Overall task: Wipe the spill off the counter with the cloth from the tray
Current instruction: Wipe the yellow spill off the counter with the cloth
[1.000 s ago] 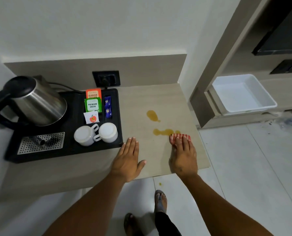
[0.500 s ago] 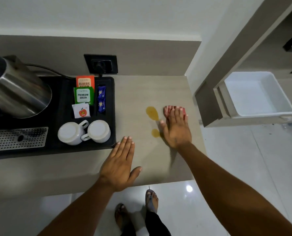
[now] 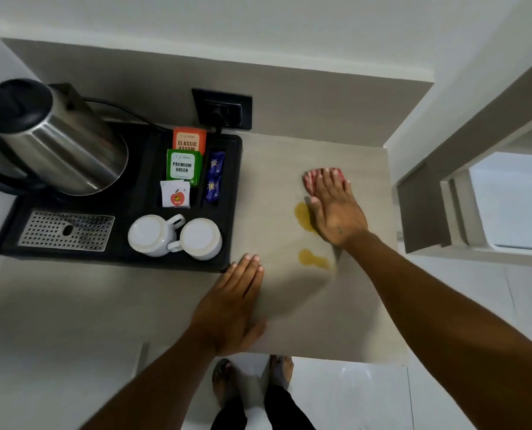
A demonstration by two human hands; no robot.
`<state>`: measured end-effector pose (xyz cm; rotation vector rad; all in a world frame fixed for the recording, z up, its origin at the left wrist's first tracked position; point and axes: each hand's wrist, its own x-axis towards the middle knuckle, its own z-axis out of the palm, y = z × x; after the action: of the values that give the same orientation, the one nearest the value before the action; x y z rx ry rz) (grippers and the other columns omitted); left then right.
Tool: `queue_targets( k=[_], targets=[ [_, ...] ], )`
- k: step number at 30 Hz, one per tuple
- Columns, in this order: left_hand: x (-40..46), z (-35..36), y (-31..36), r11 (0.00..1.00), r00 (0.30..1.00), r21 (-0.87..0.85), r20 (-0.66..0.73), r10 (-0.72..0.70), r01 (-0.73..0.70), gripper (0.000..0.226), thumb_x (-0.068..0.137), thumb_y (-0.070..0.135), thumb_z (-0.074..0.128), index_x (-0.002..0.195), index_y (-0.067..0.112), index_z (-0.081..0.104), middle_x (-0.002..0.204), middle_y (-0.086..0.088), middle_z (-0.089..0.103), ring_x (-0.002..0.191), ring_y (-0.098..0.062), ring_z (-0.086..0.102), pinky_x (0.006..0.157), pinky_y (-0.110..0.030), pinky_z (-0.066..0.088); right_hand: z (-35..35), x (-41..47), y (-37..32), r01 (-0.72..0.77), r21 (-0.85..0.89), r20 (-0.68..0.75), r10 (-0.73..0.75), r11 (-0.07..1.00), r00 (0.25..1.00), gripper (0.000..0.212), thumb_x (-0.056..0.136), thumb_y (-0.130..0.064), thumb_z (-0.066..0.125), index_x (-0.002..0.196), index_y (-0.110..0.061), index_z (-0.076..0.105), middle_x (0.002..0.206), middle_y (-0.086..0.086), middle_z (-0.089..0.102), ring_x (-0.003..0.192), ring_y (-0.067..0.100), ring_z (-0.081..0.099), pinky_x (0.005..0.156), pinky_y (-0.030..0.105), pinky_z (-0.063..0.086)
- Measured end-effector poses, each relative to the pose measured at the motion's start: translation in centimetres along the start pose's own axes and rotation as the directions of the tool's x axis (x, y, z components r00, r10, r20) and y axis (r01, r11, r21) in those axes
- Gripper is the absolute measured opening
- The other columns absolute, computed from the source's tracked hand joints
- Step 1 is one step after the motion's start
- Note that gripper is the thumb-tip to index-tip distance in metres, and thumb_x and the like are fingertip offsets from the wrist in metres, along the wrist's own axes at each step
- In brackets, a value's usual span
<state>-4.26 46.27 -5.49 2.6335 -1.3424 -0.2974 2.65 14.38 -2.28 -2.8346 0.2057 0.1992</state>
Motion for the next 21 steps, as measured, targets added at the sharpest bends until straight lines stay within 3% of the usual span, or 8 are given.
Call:
queue_targets(
  k=[6, 9, 12, 17, 21],
  targets=[
    [0.0, 0.2, 0.1, 1.000, 1.000, -0.016, -0.002, -0.009, 0.009, 0.097, 0.094, 0.062, 0.051, 0.163, 0.001, 0.018, 0.173, -0.020, 0.013, 0.161, -0.033, 0.001, 0.130, -0.048, 0.010, -1.1, -1.0, 3.4, -0.003, 0.001, -0.006, 0.003, 1.000, 1.000, 0.064, 0.103, -0.041, 0.016, 0.159, -0.010, 0.019, 0.167, 0.012, 0.015, 0.155, 0.027, 0.006, 0.125, 0.042, 0.002],
    [0.0, 0.3, 0.1, 1.000, 1.000, -0.027, -0.008, -0.016, 0.016, 0.096, 0.096, 0.064, 0.046, 0.163, 0.002, 0.016, 0.173, -0.019, 0.012, 0.162, -0.032, 0.000, 0.130, -0.047, 0.008, -1.7, 3.2, 1.5, -0.016, -0.005, -0.025, 0.016, 1.000, 1.000, 0.065, 0.102, -0.041, 0.017, 0.160, -0.012, 0.018, 0.168, 0.014, 0.013, 0.155, 0.032, 0.004, 0.125, 0.045, 0.001],
    [0.1, -0.1, 0.2, 0.999, 1.000, -0.034, 0.001, -0.019, 0.019, 0.096, 0.096, 0.064, 0.046, 0.163, 0.003, 0.016, 0.173, -0.019, 0.013, 0.162, -0.032, 0.003, 0.130, -0.048, 0.012, -0.9, 5.3, -1.8, 0.070, -0.004, 0.000, -0.070, 0.998, 0.998, 0.060, 0.106, -0.039, 0.021, 0.161, -0.016, 0.014, 0.168, 0.014, 0.010, 0.155, 0.032, 0.001, 0.125, 0.045, 0.000],
    [0.0, -0.5, 0.3, 0.999, 1.000, -0.045, 0.013, -0.016, 0.017, 0.096, 0.096, 0.062, 0.050, 0.163, 0.002, 0.016, 0.173, -0.020, 0.013, 0.161, -0.033, 0.002, 0.130, -0.050, 0.014, 1.0, -1.7, -2.7, 0.243, -0.035, 0.090, -0.239, 0.969, 0.967, 0.064, 0.106, -0.048, 0.017, 0.160, -0.015, 0.009, 0.168, 0.009, 0.005, 0.155, 0.023, -0.003, 0.125, 0.041, -0.002],
    [0.1, -0.3, 0.3, 0.999, 1.000, -0.039, -0.003, -0.021, 0.021, 0.097, 0.095, 0.062, 0.050, 0.163, 0.003, 0.014, 0.173, -0.019, 0.011, 0.162, -0.032, 0.000, 0.131, -0.046, 0.007, -0.5, -3.6, 1.9, 0.176, -0.060, 0.082, -0.171, 0.983, 0.982, 0.062, 0.103, -0.047, 0.016, 0.159, -0.022, 0.004, 0.168, 0.010, 0.007, 0.155, 0.026, -0.001, 0.125, 0.044, 0.002]
  ],
)
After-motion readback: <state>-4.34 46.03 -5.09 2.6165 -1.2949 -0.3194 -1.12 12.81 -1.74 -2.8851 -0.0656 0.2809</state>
